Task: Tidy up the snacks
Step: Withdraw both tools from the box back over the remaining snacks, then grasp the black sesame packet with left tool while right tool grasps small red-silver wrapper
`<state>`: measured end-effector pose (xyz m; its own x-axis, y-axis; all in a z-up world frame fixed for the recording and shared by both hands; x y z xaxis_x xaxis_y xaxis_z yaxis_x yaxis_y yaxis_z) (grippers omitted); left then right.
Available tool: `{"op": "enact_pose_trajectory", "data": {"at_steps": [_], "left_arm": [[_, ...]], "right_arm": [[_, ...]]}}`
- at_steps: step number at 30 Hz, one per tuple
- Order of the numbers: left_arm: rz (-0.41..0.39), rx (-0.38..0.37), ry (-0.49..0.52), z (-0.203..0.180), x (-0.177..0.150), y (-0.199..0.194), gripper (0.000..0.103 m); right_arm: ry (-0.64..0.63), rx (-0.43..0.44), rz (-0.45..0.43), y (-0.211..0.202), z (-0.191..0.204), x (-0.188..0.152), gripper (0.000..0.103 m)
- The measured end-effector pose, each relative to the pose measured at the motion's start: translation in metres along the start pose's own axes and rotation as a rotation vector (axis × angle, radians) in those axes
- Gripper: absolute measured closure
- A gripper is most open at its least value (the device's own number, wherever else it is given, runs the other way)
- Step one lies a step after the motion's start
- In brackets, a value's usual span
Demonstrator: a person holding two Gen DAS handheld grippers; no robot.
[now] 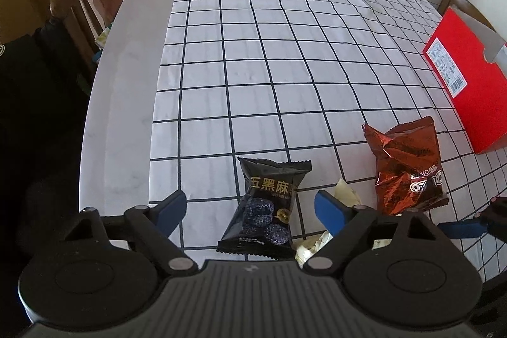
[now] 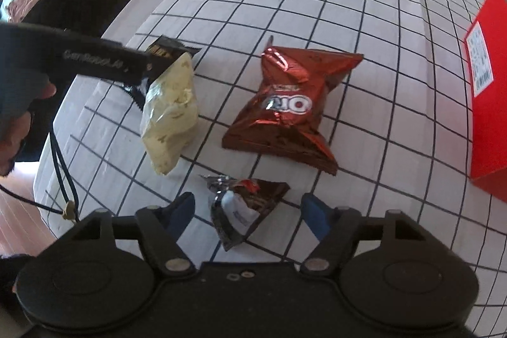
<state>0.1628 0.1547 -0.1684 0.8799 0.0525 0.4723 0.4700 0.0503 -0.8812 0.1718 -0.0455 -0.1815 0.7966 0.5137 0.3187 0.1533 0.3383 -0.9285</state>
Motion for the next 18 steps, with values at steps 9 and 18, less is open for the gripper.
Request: {"op": "enact_pose_trajectory", "data": {"at_steps": [9,18], "left_arm": [[0.035,-0.01,0.001,-0.001,0.0,0.008,0.037],[0.059,-0.034,-0.015,-0.001,-0.002,0.012,0.055]], "right_arm": [[-0.042,-0.033,-0.013,0.001,0.007,-0.005,0.044],[-0.046,-0.04,-0.028,-0.003,0.004,-0.009,0.062]]}}
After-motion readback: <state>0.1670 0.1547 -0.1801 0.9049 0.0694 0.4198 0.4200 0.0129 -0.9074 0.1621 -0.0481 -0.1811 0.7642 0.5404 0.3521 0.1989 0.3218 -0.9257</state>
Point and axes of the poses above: each gripper's, at about its wrist camera, not at the fingertips, and y roughly the way its jaws point, z to its left, x to its top, the point moved 2 cm from there along y, roughly the way its jaws point, and after that the axes turned 10 degrees about y, right-handed, at the moved point
